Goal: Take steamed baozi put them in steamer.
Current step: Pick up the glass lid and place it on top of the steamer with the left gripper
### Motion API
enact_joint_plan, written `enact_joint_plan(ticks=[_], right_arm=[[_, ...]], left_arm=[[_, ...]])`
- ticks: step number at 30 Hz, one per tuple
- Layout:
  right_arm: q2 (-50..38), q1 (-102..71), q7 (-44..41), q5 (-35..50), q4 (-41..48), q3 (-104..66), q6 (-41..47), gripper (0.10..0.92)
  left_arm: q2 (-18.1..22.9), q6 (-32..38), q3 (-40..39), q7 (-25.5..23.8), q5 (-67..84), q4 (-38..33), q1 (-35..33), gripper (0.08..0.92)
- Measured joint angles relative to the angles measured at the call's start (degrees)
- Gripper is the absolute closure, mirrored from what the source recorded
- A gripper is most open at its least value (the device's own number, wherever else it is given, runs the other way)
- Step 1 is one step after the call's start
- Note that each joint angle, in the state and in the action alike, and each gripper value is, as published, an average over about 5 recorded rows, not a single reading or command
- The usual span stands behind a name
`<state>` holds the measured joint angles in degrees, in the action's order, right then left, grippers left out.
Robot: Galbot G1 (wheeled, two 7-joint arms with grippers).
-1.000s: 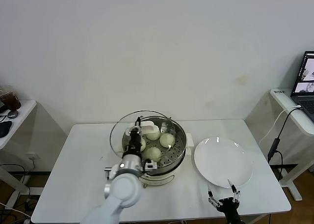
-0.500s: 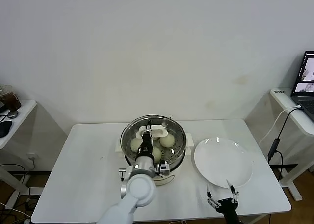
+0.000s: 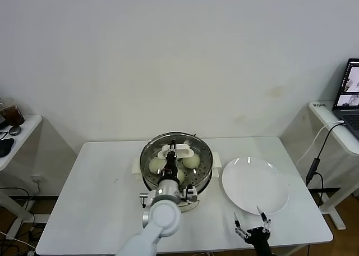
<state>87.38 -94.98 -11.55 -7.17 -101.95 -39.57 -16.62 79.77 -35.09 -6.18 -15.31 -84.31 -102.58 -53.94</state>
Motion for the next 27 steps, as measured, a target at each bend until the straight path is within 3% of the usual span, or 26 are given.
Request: enact_joint_plan(ticks=[13,27], right_arm=[[0.0,0.1,-0.1,-0.2,0.3,0.2,-0.2,0.203],[0.1,0.0,-0.2,-0.4,0.2,0.2,-0.3,0.203]], left_arm=[[0.8,0.1,0.2,0.3,0.3,0.2,-0.5,0.821],[-0.8,2.3,2.7,4.4,5.4,-7.2,-6.8,0.444]])
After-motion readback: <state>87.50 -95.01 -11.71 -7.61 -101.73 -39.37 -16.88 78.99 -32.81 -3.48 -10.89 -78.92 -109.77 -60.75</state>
